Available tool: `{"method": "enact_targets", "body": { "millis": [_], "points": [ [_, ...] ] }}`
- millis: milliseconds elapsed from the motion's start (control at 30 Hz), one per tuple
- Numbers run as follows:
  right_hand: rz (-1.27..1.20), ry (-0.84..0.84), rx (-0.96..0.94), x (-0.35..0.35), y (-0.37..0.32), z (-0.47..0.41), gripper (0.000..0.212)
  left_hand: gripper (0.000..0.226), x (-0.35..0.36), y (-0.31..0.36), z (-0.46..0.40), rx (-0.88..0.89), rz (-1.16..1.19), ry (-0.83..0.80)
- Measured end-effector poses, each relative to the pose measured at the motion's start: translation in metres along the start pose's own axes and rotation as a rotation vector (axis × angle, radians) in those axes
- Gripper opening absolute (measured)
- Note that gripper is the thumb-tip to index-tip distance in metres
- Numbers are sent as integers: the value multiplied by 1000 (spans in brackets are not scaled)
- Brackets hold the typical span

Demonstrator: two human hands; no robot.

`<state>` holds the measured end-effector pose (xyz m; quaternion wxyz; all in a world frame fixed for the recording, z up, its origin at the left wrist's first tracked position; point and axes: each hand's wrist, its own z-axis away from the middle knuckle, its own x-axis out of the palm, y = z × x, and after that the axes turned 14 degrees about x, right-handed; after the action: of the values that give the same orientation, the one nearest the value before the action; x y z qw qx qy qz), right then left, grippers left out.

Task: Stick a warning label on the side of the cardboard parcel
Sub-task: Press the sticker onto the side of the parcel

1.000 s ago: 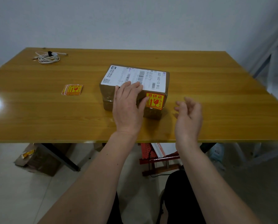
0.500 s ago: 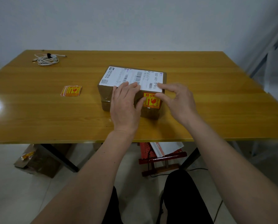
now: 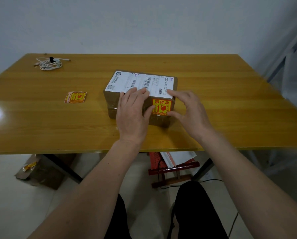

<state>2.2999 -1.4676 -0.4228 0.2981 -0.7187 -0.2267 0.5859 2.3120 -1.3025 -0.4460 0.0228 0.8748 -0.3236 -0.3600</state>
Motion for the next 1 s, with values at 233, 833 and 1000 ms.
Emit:
{"method": "enact_targets", "body": {
  "millis": [233,833,1000],
  "points": [
    [-11,105,82,22,-10,-2,74,52,-3,-2,3,37,9,-53],
    [-75,-99,13,-2,9,-12,75,62,-4,0,3,41,-43,-93],
    [12,-112,-74,-10,12,-22,74,58,-6,-3,-4,78,-131,-98]
  ]
}}
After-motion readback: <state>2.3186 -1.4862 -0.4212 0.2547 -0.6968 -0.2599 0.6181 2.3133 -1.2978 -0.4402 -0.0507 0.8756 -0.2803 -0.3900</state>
